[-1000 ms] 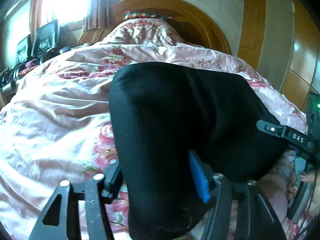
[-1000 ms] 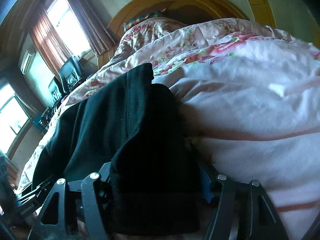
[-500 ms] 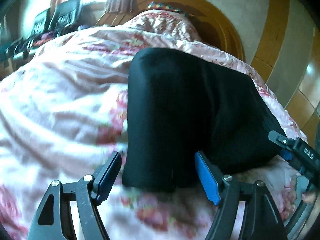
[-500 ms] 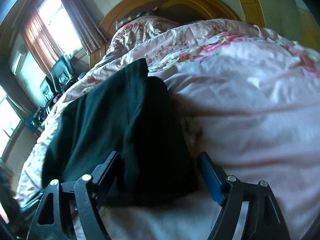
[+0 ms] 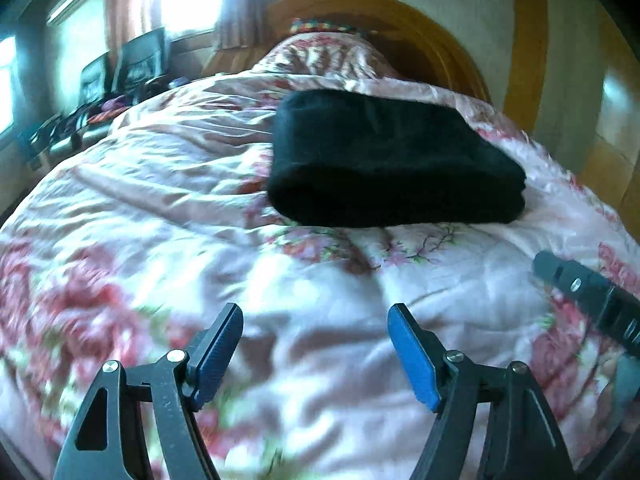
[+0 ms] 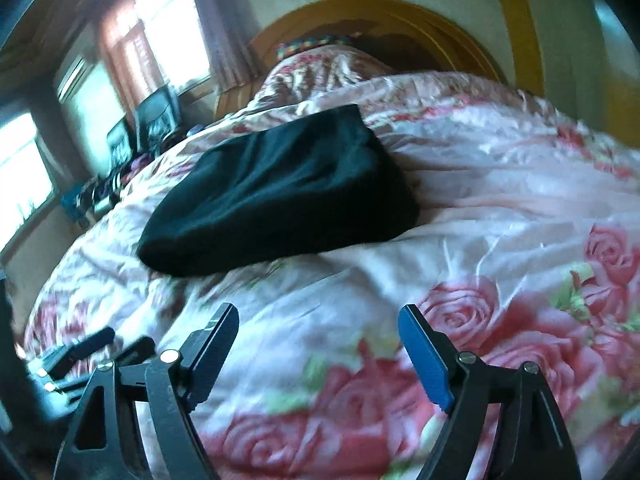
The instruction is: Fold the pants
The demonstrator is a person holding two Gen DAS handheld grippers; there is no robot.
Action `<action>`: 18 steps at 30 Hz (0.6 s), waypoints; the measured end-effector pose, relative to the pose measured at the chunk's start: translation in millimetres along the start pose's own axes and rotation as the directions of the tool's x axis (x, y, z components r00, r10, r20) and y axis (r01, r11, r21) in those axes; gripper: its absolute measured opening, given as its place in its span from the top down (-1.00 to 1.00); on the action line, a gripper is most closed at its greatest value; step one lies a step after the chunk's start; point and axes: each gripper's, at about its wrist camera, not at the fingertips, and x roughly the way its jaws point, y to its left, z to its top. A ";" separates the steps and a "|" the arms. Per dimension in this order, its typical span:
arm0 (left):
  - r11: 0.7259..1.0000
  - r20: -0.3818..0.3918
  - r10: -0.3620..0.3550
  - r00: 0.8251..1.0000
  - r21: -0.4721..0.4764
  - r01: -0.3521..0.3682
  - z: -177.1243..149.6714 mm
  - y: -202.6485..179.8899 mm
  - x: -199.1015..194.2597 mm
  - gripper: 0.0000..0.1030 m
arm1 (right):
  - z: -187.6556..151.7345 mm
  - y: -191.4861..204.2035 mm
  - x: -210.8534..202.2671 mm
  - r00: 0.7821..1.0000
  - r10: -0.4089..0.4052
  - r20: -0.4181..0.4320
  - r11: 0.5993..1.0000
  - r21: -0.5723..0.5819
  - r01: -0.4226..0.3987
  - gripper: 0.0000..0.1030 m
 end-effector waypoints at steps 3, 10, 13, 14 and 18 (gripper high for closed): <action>0.999 0.035 -0.007 0.999 -0.036 0.008 -3.1 6.3 -22.1 -0.47 | -2.6 13.9 -12.2 0.999 -0.025 0.019 0.998 -0.050 0.026 -0.71; 0.999 0.131 0.034 0.991 -0.046 -0.028 -3.8 5.1 -58.8 -0.47 | -7.7 24.9 -34.9 0.995 -0.065 0.069 0.994 -0.078 0.071 -0.99; 0.999 0.140 0.026 0.990 -0.029 -0.023 -1.5 3.9 -61.6 -0.47 | -6.9 21.4 -40.9 0.993 -0.076 0.091 0.995 -0.053 0.081 -0.99; 0.999 0.140 0.028 0.990 -0.023 -0.025 -2.7 2.7 -62.8 -0.47 | -6.4 19.7 -41.1 0.993 -0.080 0.089 0.995 -0.045 0.084 -0.99; 0.999 0.136 0.039 0.990 0.000 -0.039 -3.8 -1.4 -60.9 -0.47 | -6.7 16.3 -38.2 0.993 -0.097 0.073 0.995 -0.028 0.099 -0.99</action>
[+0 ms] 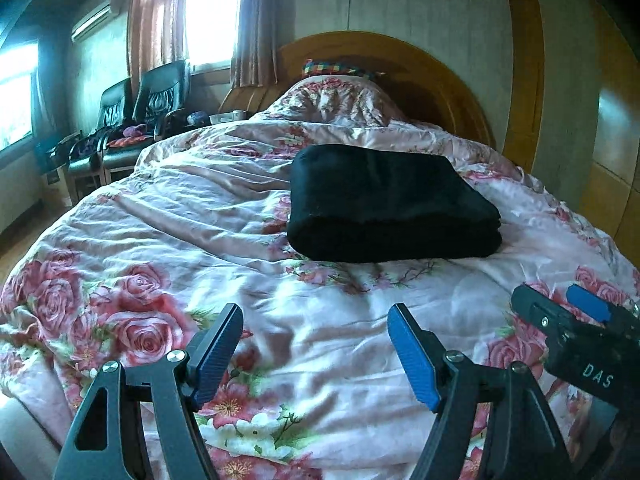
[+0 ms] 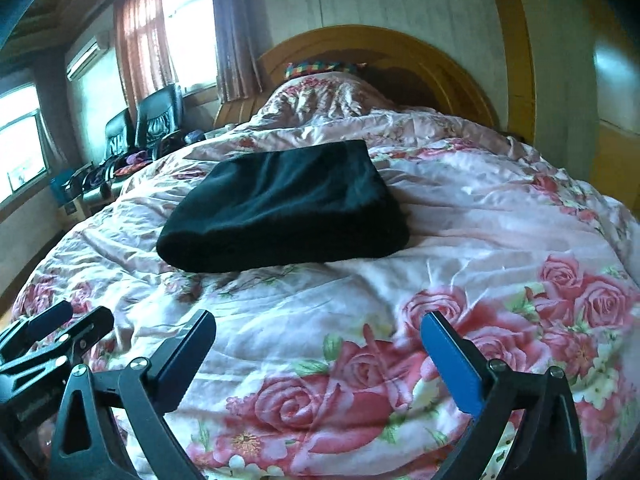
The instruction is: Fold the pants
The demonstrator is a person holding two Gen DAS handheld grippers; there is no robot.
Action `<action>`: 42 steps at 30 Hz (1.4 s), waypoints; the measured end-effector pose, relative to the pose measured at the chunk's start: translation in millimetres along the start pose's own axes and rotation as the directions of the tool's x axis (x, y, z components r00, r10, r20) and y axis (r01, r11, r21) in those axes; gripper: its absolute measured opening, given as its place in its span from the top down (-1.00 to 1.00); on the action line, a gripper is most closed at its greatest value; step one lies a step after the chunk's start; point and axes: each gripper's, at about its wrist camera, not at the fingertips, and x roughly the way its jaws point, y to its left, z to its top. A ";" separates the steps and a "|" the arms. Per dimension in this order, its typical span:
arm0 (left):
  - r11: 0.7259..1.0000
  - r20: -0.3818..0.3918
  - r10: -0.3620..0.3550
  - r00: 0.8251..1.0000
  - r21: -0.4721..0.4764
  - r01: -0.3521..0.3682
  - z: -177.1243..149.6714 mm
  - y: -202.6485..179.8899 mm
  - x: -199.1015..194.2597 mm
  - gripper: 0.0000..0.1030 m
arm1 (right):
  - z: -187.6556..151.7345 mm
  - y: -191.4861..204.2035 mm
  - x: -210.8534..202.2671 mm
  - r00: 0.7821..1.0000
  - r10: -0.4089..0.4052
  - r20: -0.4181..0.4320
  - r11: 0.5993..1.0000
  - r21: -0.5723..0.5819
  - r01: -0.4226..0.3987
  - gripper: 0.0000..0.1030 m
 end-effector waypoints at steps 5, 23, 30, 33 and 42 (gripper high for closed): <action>1.000 -0.005 -0.003 1.000 -0.009 0.003 -0.7 0.8 1.3 -0.47 | -1.7 2.2 1.2 1.000 -0.014 -0.002 0.999 -0.032 0.014 -0.99; 0.998 0.022 0.061 0.998 -0.012 -0.061 -5.0 -3.1 -2.9 -0.47 | -2.7 5.0 1.2 1.000 -0.020 0.000 0.998 -0.054 0.020 -0.99; 0.999 0.011 0.044 0.999 -0.003 -0.044 -5.3 -3.4 -1.4 -0.47 | -2.6 3.7 2.1 1.000 -0.017 0.000 0.998 -0.055 0.017 -0.99; 0.999 0.011 0.041 0.999 -0.004 -0.041 -5.5 -3.2 -1.3 -0.47 | -2.5 3.2 2.5 1.000 -0.015 -0.003 0.998 -0.054 0.014 -0.99; 0.999 0.010 0.044 0.999 -0.005 -0.044 -5.7 -2.5 -0.4 -0.47 | -2.9 2.7 3.2 1.000 -0.015 -0.005 0.998 -0.054 0.015 -0.99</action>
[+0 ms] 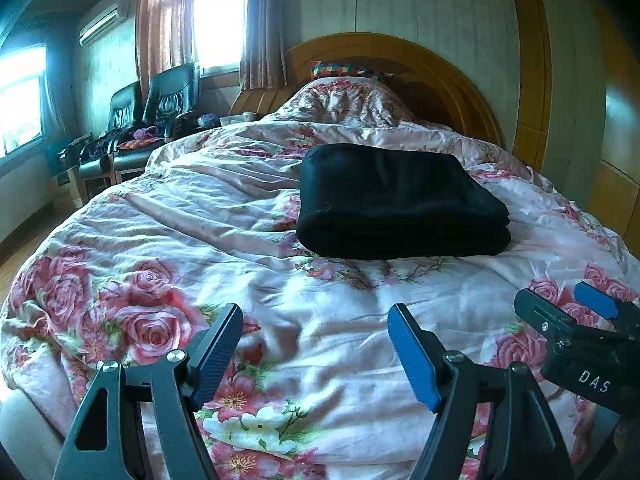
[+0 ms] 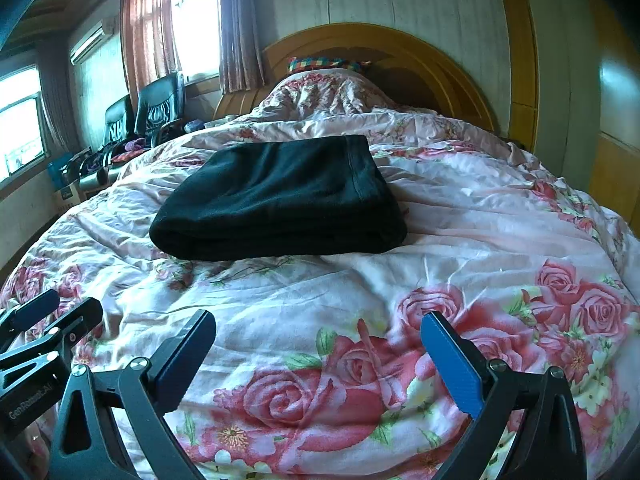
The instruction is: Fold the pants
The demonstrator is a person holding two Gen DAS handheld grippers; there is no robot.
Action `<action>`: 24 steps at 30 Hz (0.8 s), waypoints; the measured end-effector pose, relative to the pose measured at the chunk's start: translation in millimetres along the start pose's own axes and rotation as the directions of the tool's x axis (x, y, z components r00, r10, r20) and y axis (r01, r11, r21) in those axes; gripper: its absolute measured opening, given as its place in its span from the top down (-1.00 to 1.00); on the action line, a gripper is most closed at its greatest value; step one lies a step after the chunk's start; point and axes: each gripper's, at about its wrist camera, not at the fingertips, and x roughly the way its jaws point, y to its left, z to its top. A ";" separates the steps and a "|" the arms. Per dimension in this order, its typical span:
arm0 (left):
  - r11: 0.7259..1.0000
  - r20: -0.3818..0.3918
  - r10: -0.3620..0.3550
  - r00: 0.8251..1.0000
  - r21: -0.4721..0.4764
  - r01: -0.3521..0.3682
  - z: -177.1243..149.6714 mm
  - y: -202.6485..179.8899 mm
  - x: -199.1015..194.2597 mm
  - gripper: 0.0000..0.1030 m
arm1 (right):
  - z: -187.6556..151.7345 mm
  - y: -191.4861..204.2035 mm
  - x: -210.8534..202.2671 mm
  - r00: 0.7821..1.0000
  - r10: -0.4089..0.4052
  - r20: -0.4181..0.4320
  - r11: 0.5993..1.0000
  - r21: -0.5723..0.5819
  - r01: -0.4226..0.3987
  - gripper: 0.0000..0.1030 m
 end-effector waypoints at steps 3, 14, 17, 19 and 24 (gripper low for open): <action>1.000 0.002 -0.003 1.000 0.004 0.003 0.0 -0.2 -0.3 -0.47 | -0.4 -0.7 1.0 1.000 0.002 -0.005 1.000 0.000 -0.002 -0.99; 1.000 0.002 -0.004 1.000 0.008 0.004 -2.1 -1.9 -0.4 -0.47 | -1.4 -3.3 3.2 1.000 0.005 -0.015 1.000 0.001 -0.005 -0.99; 1.000 -0.002 -0.005 1.000 0.015 0.005 -2.6 -2.2 0.6 -0.47 | -1.6 -3.2 3.3 1.000 0.006 -0.016 1.000 0.003 -0.006 -0.99; 1.000 -0.004 -0.003 1.000 0.014 0.003 -2.9 -2.7 1.2 -0.47 | -1.7 -3.3 3.8 1.000 0.006 -0.020 1.000 0.005 -0.006 -0.99; 1.000 -0.019 -0.002 1.000 0.010 0.002 -4.0 -1.9 4.0 -0.47 | -2.6 -6.7 6.9 1.000 0.008 -0.030 1.000 0.010 -0.008 -0.99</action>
